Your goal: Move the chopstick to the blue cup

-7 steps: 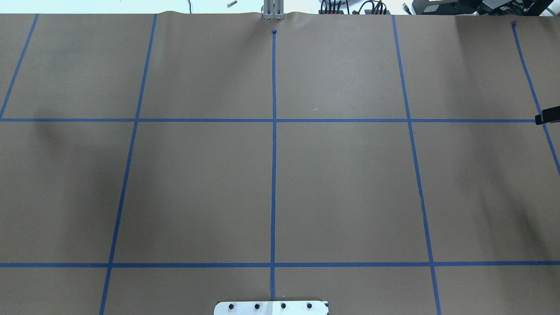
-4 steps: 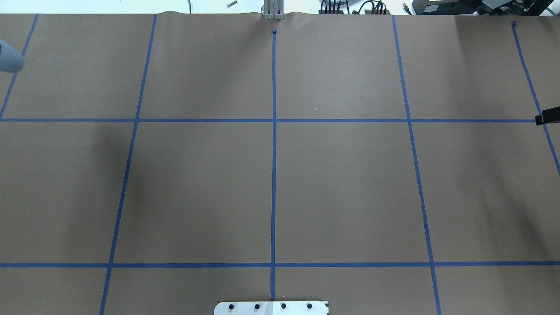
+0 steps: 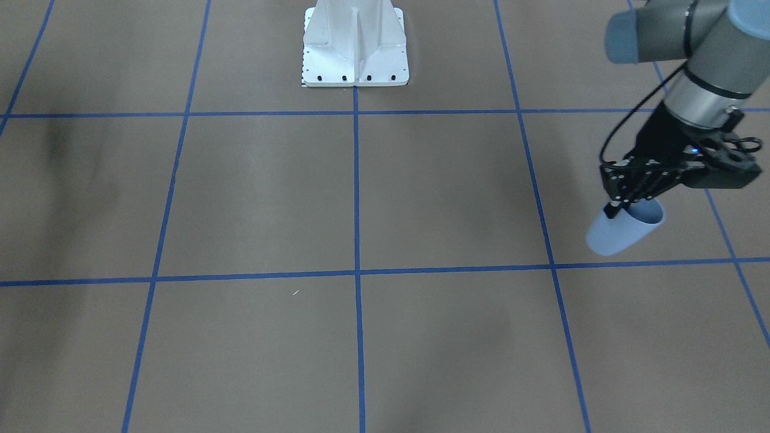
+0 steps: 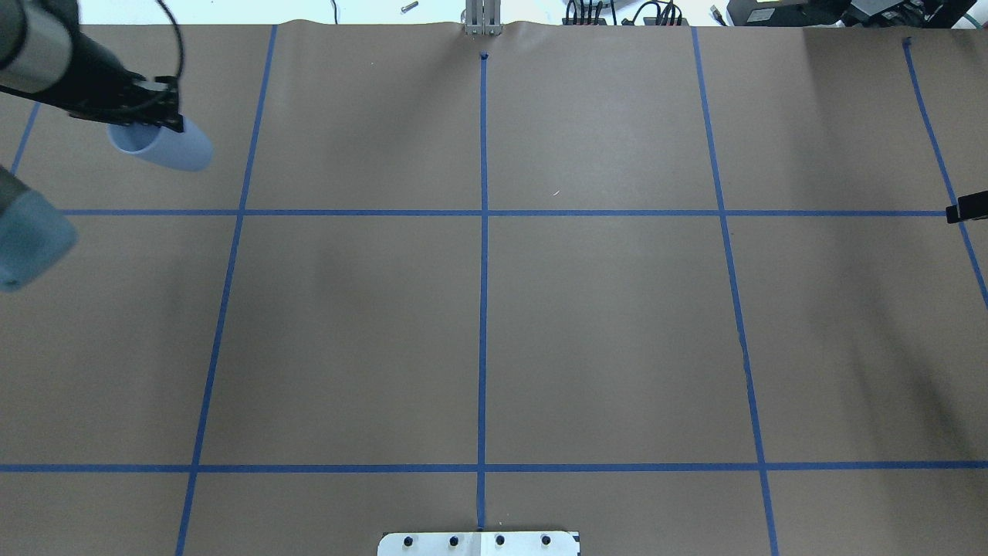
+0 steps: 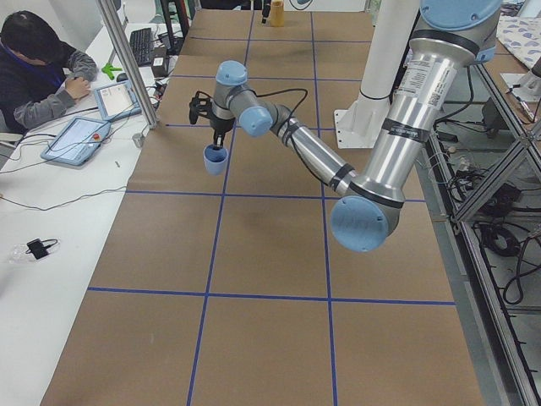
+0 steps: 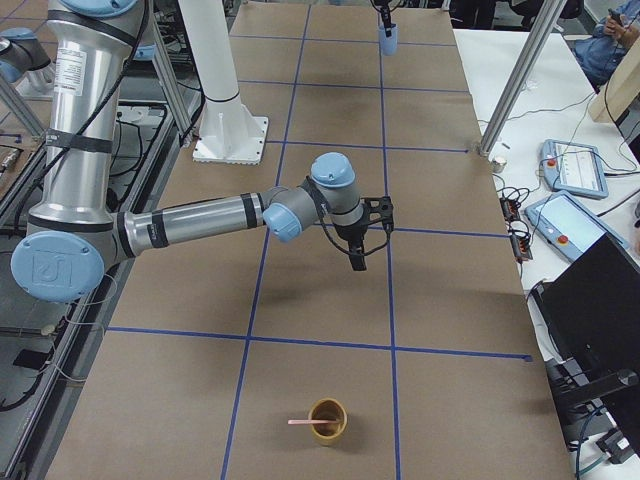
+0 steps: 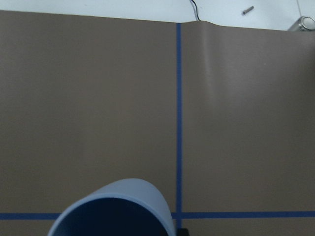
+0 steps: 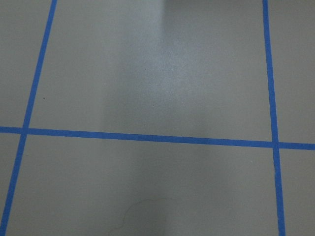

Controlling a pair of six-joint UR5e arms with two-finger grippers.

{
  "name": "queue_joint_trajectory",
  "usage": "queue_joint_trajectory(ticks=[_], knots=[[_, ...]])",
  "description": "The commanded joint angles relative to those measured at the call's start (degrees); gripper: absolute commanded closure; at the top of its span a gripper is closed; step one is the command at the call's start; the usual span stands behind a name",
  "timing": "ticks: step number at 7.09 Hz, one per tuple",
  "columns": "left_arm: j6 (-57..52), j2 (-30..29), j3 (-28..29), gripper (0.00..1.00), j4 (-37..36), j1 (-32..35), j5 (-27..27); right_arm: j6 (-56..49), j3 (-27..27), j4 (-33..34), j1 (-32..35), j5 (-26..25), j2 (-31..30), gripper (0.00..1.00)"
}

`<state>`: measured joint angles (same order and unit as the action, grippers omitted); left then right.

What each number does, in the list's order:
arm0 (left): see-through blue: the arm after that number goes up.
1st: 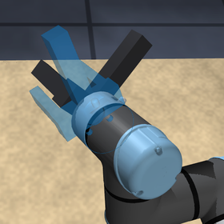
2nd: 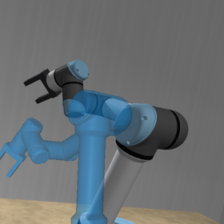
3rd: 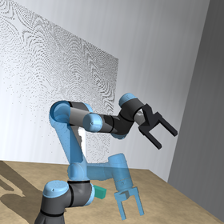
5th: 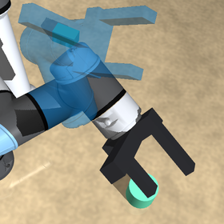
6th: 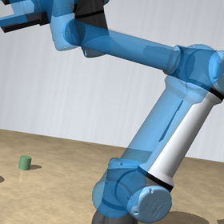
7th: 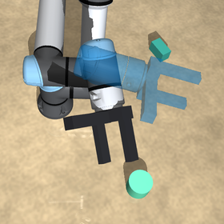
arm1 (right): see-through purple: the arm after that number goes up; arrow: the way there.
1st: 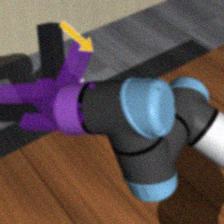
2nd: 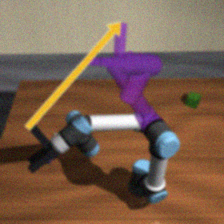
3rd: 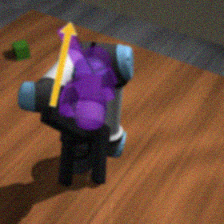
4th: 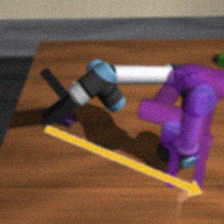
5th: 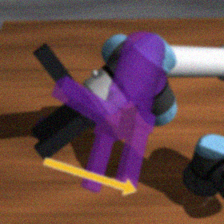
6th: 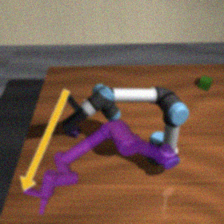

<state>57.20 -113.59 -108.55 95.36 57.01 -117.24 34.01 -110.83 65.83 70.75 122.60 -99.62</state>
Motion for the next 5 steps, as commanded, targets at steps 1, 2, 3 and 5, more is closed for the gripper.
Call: queue_joint_trajectory(ticks=[1, 2, 3, 5], knots=[[12.0, -12.9, 0.6, 1.00, -12.1, -13.5, 9.4, 0.0, 0.0, -0.1, 0.0, -0.1, -0.1, 0.00], [18.8, -18.2, 4.0, 1.00, -12.2, -17.7, 11.7, 0.0, 0.1, -0.1, 0.0, -0.3, -0.1, 0.00], [21.9, -22.1, 7.7, 1.00, -12.2, -21.7, 14.7, 0.0, 0.2, 0.0, 0.0, -0.3, -0.1, 0.00], [27.1, -28.2, 14.8, 1.00, -12.2, -28.1, 18.6, 0.0, 0.2, -0.1, 0.0, -0.2, -0.1, 0.00]])
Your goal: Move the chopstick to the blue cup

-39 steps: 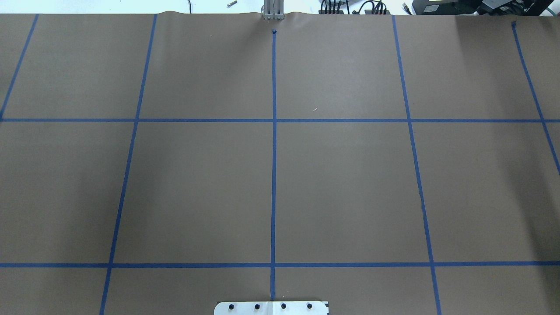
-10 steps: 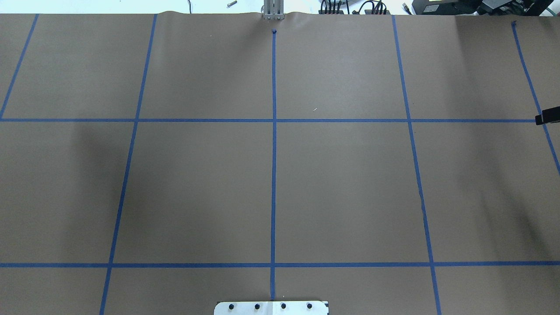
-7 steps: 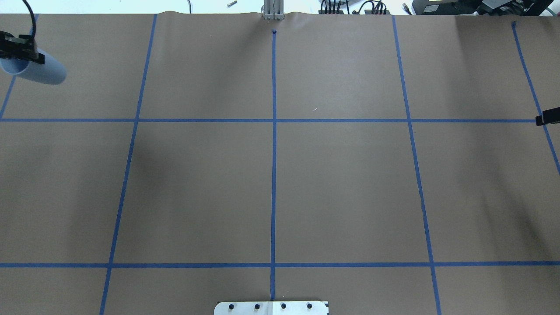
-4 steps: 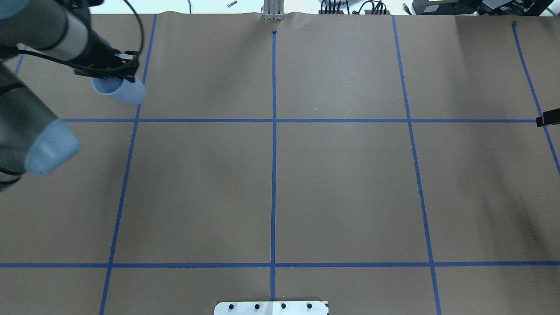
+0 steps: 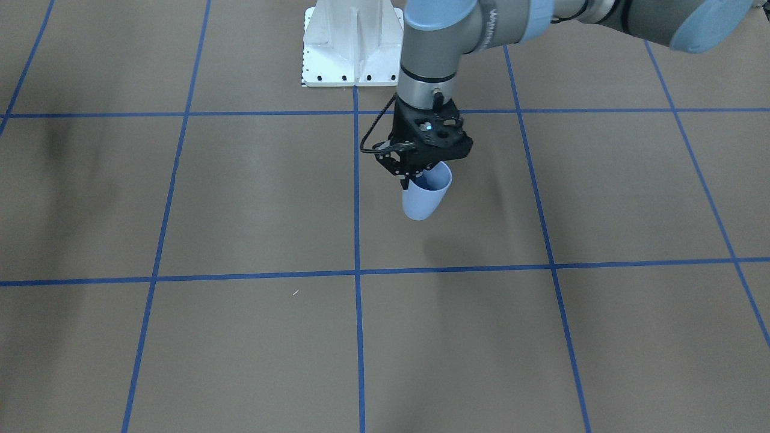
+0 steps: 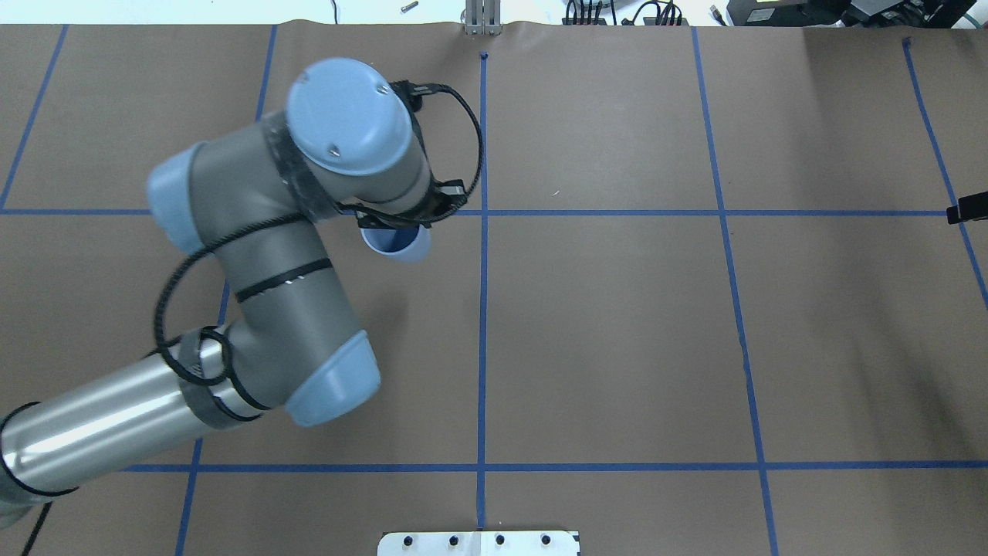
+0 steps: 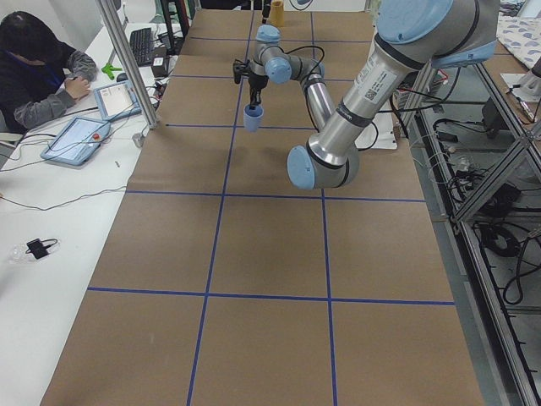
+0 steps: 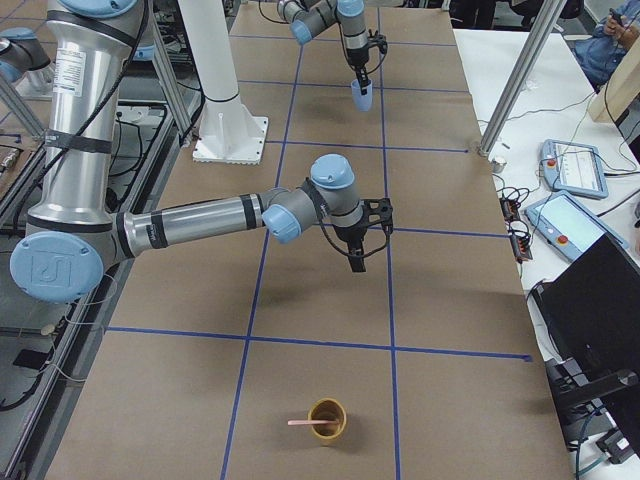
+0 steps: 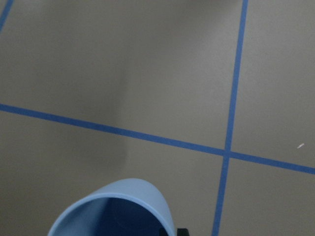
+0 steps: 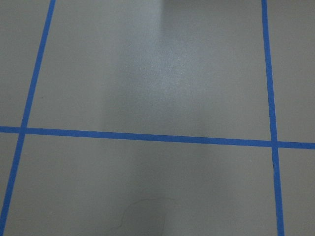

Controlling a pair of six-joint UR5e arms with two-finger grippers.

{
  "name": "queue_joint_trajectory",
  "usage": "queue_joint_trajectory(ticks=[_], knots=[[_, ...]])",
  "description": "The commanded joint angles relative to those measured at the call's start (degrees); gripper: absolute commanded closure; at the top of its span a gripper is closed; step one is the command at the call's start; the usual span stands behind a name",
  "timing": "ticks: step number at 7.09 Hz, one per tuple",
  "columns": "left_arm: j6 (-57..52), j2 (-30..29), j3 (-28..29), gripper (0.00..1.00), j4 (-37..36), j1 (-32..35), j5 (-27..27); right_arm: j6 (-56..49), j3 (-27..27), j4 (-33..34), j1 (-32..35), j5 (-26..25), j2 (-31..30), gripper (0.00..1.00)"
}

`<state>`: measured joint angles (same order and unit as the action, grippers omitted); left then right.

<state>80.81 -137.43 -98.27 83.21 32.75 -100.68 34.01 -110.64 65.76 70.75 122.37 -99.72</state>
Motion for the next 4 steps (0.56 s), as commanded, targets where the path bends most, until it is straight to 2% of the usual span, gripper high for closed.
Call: queue_joint_trajectory(ticks=[1, 2, 4], knots=[[4.3, -8.2, 9.4, 1.00, -0.1, -4.7, 2.2, 0.0, 0.2, 0.0, 0.0, 0.1, 0.0, 0.00], [4.4, -10.0, 12.3, 1.00, 0.0, -6.2, 2.2, 0.0, 0.2, 0.0, 0.0, 0.1, 0.0, 0.00], [3.8, -9.6, 12.5, 1.00, 0.0, -8.0, 3.5, 0.0, 0.2, 0.0, 0.0, 0.1, 0.0, 0.00]])
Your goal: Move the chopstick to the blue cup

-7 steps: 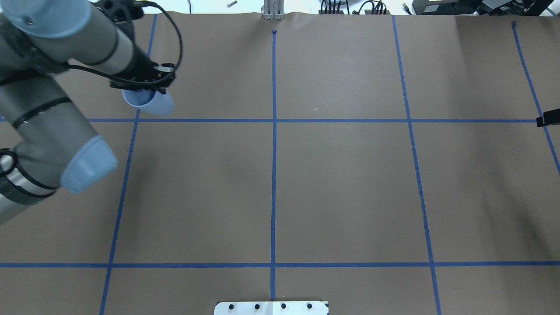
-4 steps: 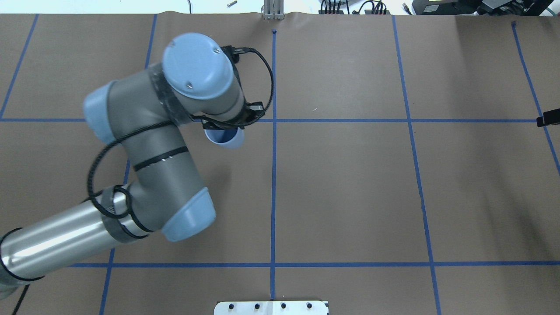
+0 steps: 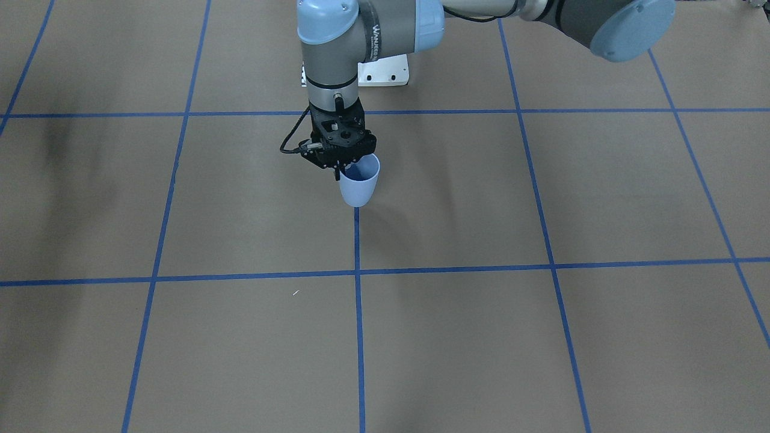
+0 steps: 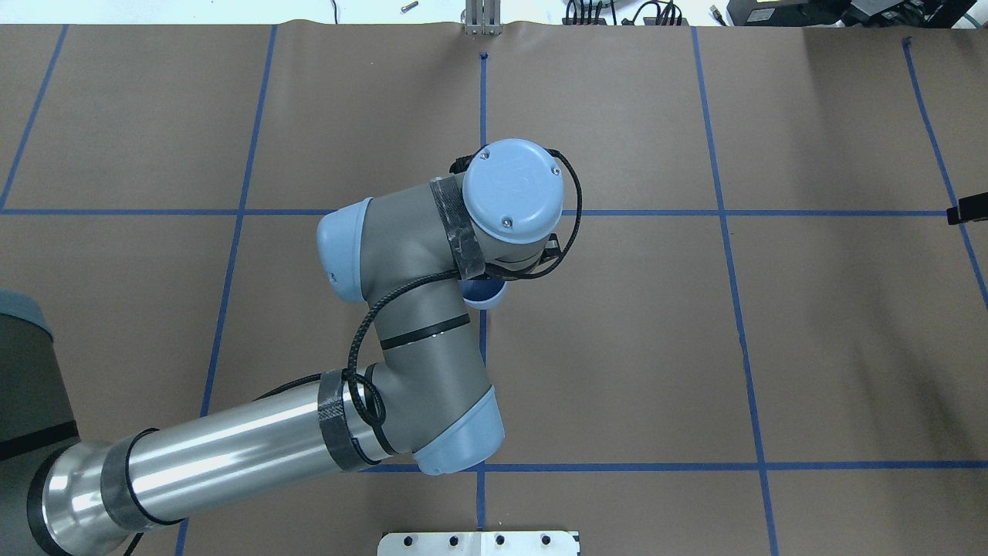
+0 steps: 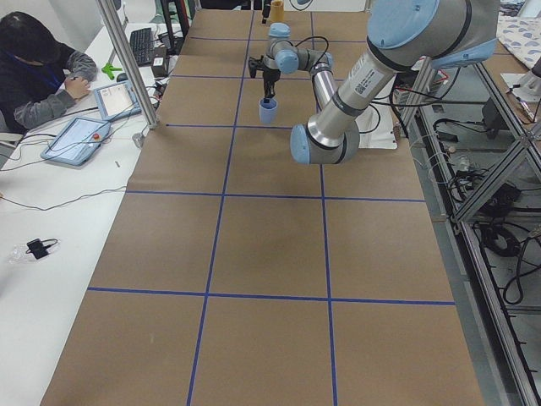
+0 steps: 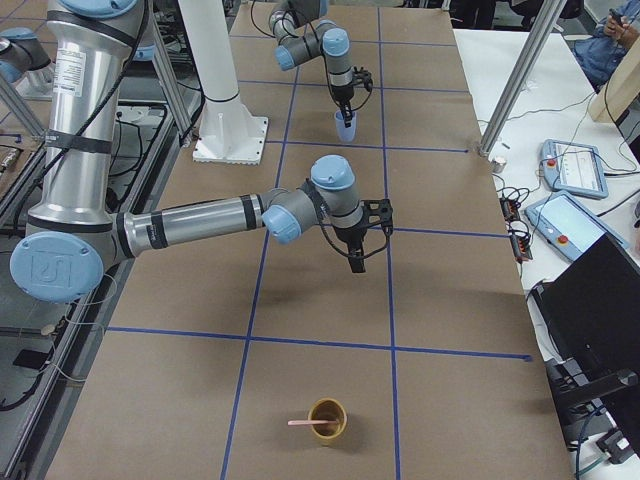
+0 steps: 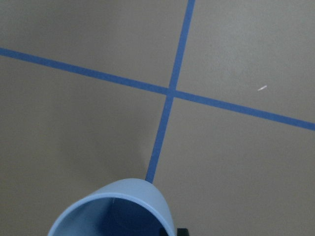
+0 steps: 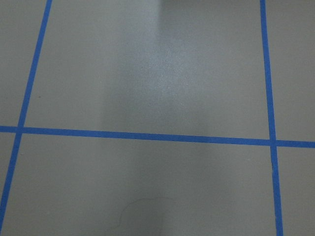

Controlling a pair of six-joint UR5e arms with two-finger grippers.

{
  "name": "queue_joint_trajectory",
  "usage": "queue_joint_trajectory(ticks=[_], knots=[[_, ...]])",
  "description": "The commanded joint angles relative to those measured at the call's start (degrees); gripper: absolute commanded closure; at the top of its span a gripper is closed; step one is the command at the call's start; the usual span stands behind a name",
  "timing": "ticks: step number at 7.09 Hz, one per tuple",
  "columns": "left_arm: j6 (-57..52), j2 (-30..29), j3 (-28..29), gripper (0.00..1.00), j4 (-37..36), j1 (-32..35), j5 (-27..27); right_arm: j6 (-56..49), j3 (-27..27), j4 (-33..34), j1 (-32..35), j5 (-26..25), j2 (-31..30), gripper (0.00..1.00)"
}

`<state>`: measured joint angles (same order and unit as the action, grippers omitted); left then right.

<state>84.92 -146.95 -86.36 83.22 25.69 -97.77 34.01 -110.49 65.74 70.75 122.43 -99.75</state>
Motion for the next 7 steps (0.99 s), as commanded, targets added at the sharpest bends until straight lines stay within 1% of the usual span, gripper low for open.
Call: queue_joint_trajectory(ticks=[1, 2, 3, 4, 5, 6, 7], knots=[[-0.3, 0.1, 0.7, 1.00, 0.0, -1.3, 0.5, 0.0, 0.0, 0.1, 0.0, 0.0, 0.0, 0.00], [-0.3, 0.1, 0.7, 1.00, 0.0, -1.9, 0.5, 0.0, 0.0, 0.0, 0.0, 0.0, 0.0, 0.00], [-0.4, 0.2, 0.7, 0.85, 0.0, -1.9, 0.5, 0.0, 0.0, 0.0, 0.0, 0.1, 0.0, 0.00], [-0.8, 0.3, 0.7, 0.64, 0.1, -2.0, 0.6, 0.0, 0.1, 0.0, 0.0, 0.0, 0.0, 0.00], [-3.1, 0.6, 0.6, 0.54, 0.0, -2.0, 0.6, 0.0, 0.0, 0.0, 0.0, 0.0, 0.0, 0.00], [-3.3, 0.7, 0.5, 0.49, 0.0, -2.0, 0.6, 0.0, 0.1, 0.0, 0.0, 0.0, 0.0, 0.00], [-3.4, 0.6, 0.1, 0.35, 0.0, -2.0, 0.6, 0.0, 0.2, 0.0, 0.0, 0.0, 0.0, 0.00]])
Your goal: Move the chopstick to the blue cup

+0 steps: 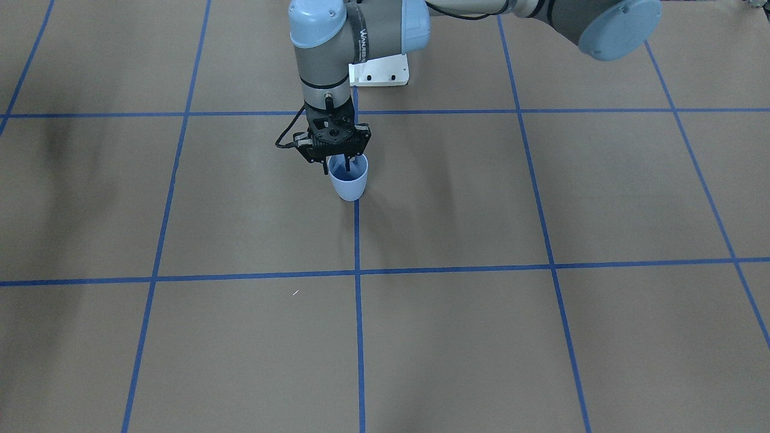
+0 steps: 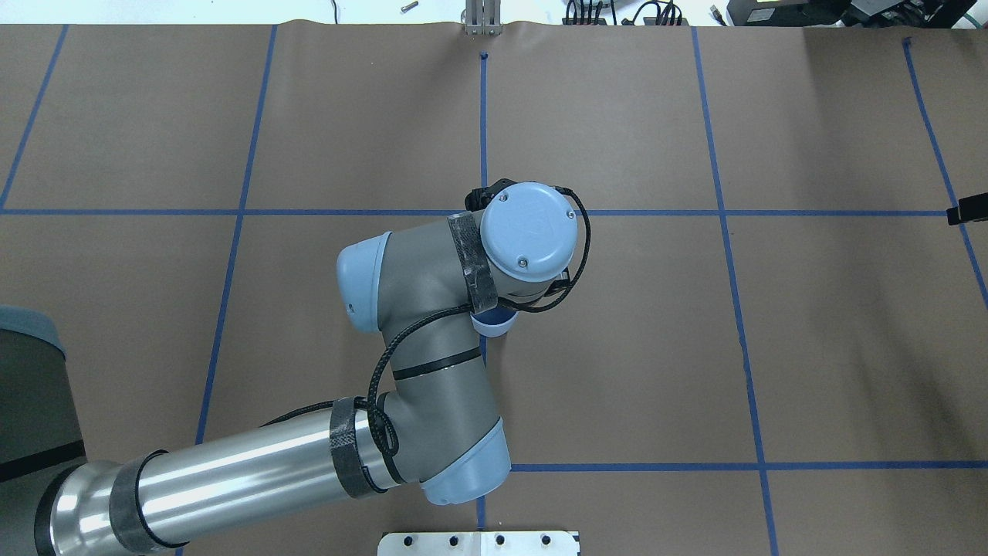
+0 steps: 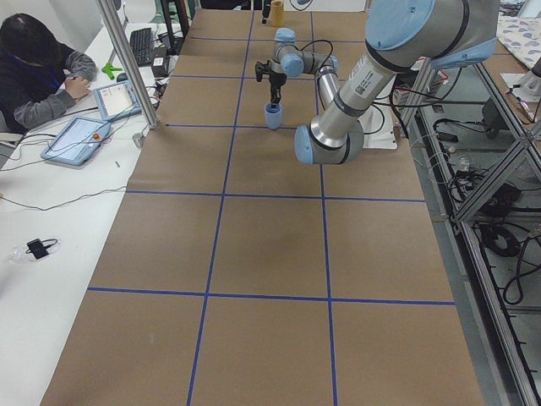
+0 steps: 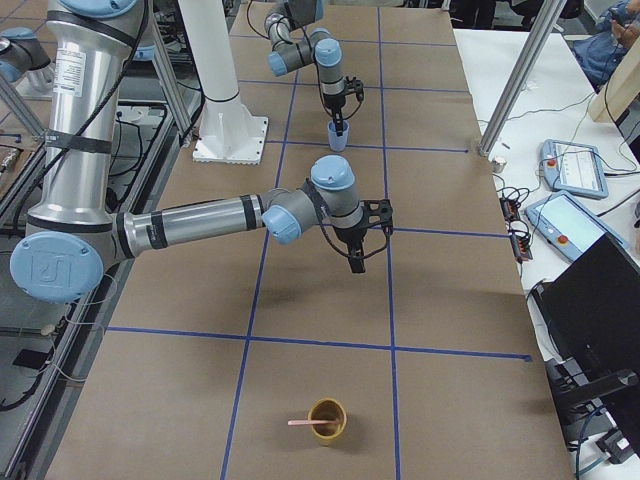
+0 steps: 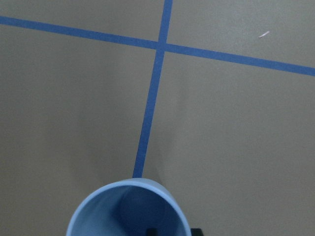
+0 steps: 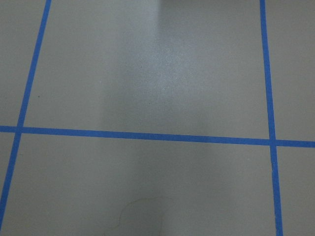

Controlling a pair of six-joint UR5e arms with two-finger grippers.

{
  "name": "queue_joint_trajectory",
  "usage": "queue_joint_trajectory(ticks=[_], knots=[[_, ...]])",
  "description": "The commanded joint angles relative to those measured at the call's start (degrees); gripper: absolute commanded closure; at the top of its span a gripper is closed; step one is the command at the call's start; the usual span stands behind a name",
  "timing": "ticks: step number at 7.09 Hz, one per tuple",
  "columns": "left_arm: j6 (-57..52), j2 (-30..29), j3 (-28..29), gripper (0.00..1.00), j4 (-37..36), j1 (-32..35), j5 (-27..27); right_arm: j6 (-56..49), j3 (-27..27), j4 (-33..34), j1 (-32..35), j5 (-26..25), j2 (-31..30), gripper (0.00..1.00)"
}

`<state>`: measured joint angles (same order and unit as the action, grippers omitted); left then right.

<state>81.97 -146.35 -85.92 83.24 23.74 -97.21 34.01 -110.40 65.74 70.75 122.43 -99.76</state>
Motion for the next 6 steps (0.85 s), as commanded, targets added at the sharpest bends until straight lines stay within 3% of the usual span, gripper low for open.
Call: queue_joint_trajectory(ticks=[1, 4, 5, 6], knots=[[-1.8, 0.0, -1.6, 0.02, -0.1, 0.1, -0.1, 0.0, 0.1, 0.0, 0.0, 0.0, 0.1, 0.00], [-6.8, 0.3, -11.8, 0.01, -5.6, 1.3, -0.9, 0.0, 0.2, 0.0, 0.0, 0.2, 0.1, 0.00], [-12.0, 3.1, -16.5, 0.01, -9.5, 3.5, -1.0, -0.1, 0.4, -0.1, 0.0, 0.3, 0.0, 0.00], [-20.1, 8.4, -20.5, 0.01, -10.2, 8.1, -4.5, -0.1, 0.6, -0.3, 0.0, 0.3, -0.1, 0.00]])
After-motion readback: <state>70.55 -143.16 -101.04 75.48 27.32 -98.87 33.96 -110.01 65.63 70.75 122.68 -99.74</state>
